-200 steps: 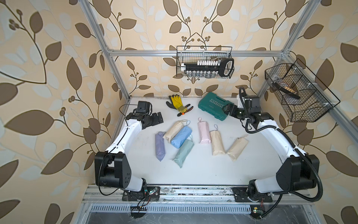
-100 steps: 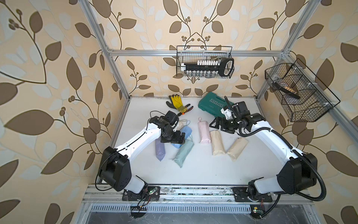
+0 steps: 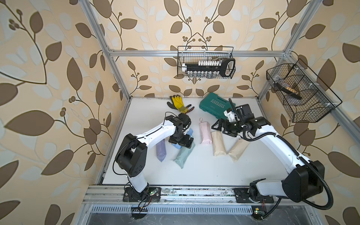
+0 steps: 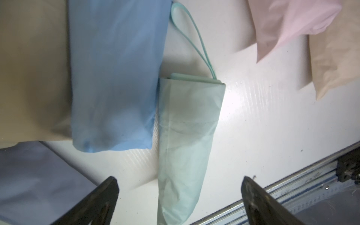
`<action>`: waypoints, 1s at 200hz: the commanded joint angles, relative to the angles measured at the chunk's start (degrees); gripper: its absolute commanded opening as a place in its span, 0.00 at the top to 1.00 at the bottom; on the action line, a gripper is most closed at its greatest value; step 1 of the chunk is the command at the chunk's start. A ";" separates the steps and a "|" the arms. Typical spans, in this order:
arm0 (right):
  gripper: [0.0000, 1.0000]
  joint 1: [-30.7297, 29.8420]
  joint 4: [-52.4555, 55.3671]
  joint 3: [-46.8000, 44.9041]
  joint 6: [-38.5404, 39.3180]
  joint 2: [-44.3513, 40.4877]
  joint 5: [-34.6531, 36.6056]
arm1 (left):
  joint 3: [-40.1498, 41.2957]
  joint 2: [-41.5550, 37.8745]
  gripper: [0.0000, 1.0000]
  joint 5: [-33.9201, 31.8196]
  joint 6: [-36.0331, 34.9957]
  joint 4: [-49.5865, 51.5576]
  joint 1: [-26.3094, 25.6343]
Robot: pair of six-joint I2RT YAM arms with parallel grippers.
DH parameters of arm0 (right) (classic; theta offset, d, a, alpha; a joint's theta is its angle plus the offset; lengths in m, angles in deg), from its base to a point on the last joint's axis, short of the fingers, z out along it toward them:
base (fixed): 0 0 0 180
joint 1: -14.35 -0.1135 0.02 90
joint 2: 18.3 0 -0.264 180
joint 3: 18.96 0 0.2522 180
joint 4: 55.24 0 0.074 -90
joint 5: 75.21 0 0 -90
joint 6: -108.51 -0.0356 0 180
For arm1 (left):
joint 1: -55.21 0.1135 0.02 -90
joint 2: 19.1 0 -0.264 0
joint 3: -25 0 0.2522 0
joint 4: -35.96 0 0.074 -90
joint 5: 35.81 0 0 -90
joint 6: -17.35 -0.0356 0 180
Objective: Take umbrellas out of sleeves
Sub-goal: Adjust the umbrella at the center of the board.
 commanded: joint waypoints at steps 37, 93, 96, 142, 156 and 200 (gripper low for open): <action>0.02 0.23 0.60 -1.81 0.38 -0.98 -0.55 | -0.60 -1.97 0.02 -2.39 2.95 1.55 -3.46; 0.01 2.99 2.58 -0.53 2.50 -1.66 -1.79 | -5.98 6.06 0.04 -4.21 1.67 1.78 -5.35; 0.01 3.11 2.63 -0.68 2.62 -1.72 -1.78 | -6.29 6.54 0.05 -4.38 1.49 1.93 -5.54; 0.01 3.67 2.59 -1.77 2.36 -3.01 -2.51 | -7.74 11.31 0.07 -7.05 0.34 2.08 -6.87; 0.01 3.75 2.58 -1.61 2.49 -2.83 -2.51 | -8.43 12.84 0.08 -8.57 0.29 2.71 -6.84; 0.01 3.99 2.55 -0.48 2.60 -1.40 -3.30 | -10.75 17.14 0.17 -10.12 -1.42 3.59 -8.03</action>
